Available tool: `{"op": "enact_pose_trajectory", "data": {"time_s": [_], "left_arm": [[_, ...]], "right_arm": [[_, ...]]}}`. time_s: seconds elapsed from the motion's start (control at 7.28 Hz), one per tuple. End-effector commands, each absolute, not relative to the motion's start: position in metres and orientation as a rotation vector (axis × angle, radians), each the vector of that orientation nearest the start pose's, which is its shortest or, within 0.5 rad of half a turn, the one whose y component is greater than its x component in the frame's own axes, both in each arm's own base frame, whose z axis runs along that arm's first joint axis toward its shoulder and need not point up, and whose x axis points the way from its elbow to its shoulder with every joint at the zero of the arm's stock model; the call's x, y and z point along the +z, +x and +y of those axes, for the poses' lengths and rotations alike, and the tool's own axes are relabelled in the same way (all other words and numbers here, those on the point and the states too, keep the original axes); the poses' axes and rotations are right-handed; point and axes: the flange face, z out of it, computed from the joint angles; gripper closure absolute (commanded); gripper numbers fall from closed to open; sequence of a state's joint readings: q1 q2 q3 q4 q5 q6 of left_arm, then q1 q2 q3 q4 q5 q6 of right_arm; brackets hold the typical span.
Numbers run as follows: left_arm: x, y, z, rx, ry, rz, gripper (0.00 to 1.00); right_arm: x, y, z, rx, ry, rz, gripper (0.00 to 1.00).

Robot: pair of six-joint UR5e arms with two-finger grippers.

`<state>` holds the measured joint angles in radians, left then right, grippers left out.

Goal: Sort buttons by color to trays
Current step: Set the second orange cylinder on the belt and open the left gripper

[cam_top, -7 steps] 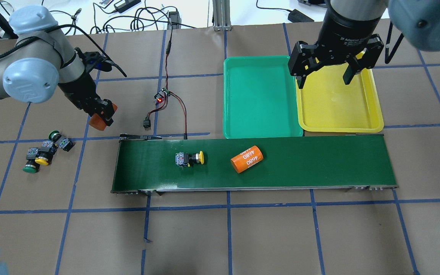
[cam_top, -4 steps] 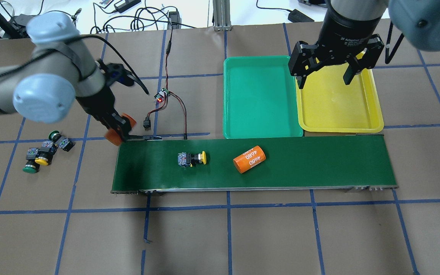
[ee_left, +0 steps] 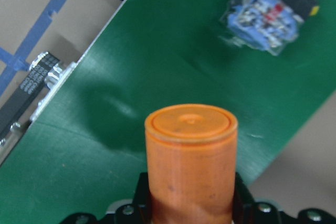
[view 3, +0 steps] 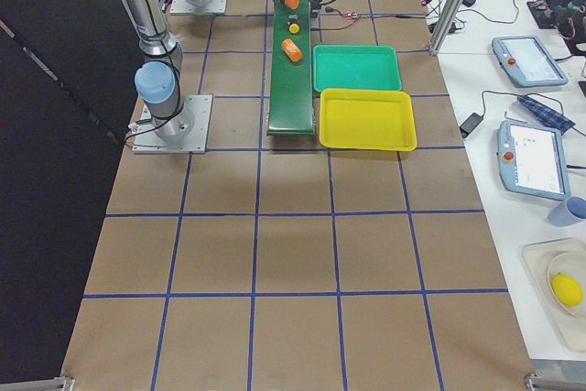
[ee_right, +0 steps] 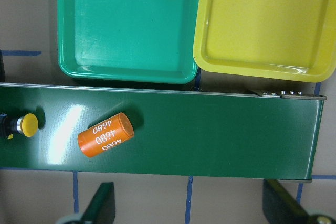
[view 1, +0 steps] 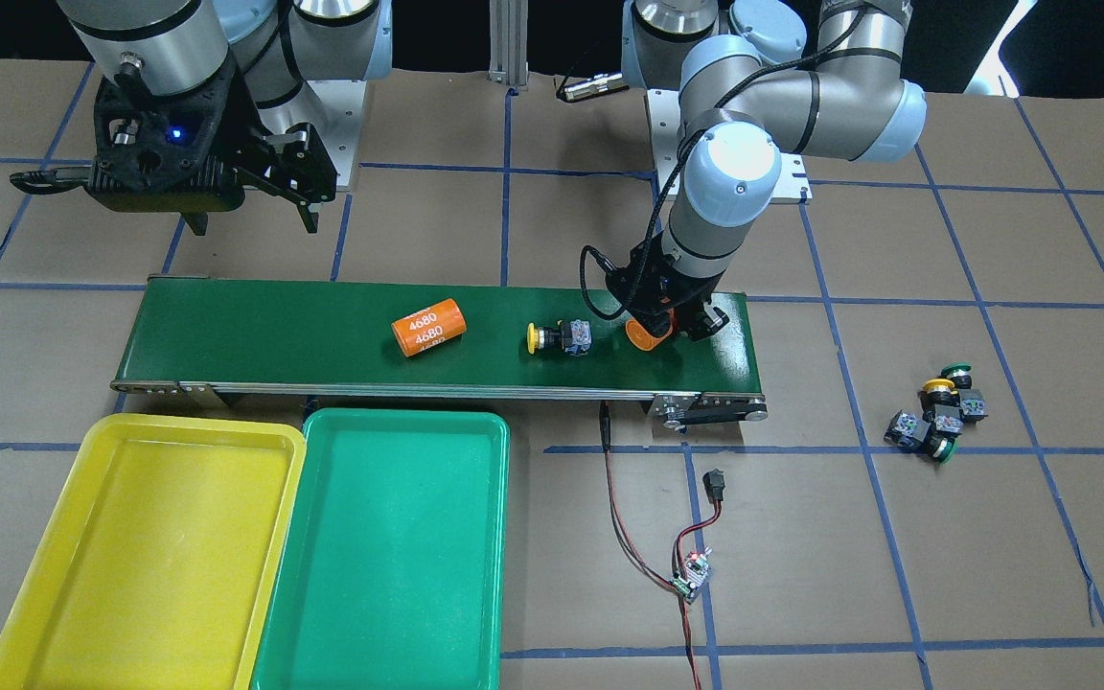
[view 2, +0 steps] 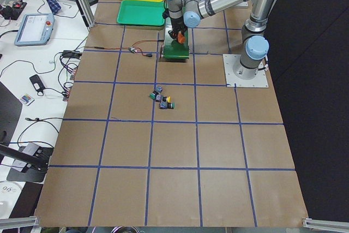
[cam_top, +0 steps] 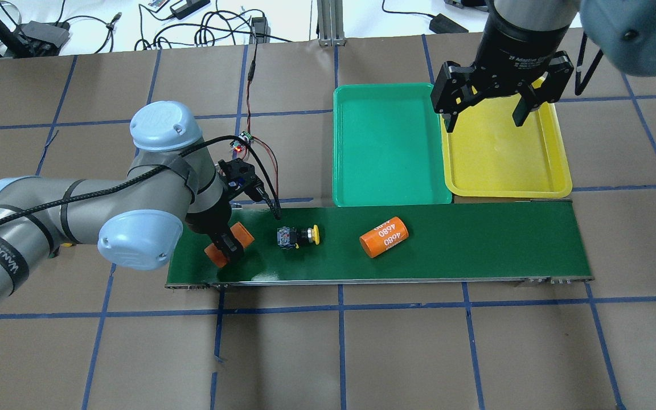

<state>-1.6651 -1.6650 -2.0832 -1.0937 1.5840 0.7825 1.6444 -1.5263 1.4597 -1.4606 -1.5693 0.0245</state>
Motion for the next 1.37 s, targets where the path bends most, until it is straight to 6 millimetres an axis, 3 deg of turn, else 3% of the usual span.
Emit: {"op": "enact_pose_trajectory", "data": {"time_s": [0.0,0.14,0.27,0.41,0.55,0.69,0.82,1.24], "left_arm": [[0.266,-0.172,-0.436,0.090,1.326,2.853,0.00],[0.277,-0.172,-0.439,0.064,1.298,2.855,0.00],[0.302,-0.157,-0.455,0.018,1.185,2.889,0.00],[0.327,-0.116,-0.481,0.050,1.029,2.956,0.00],[0.344,-0.054,-0.504,0.109,0.857,3.043,0.00],[0.354,0.012,-0.513,0.176,0.676,3.149,0.00],[0.350,0.049,-0.521,0.198,0.593,3.184,0.00],[0.314,0.099,-0.542,0.194,0.483,3.203,0.00]], "right_arm": [[0.509,0.170,-0.494,0.067,-0.077,3.140,0.00],[0.510,0.170,-0.494,0.068,-0.077,3.140,0.00],[0.509,0.170,-0.494,0.070,-0.077,3.141,0.00],[0.509,0.170,-0.494,0.070,-0.077,3.141,0.00],[0.509,0.171,-0.494,0.070,-0.079,3.140,0.00],[0.510,0.172,-0.493,0.065,-0.082,3.139,0.00],[0.511,0.174,-0.491,0.061,-0.086,3.137,0.00],[0.512,0.175,-0.491,0.060,-0.091,3.140,0.00]]}}
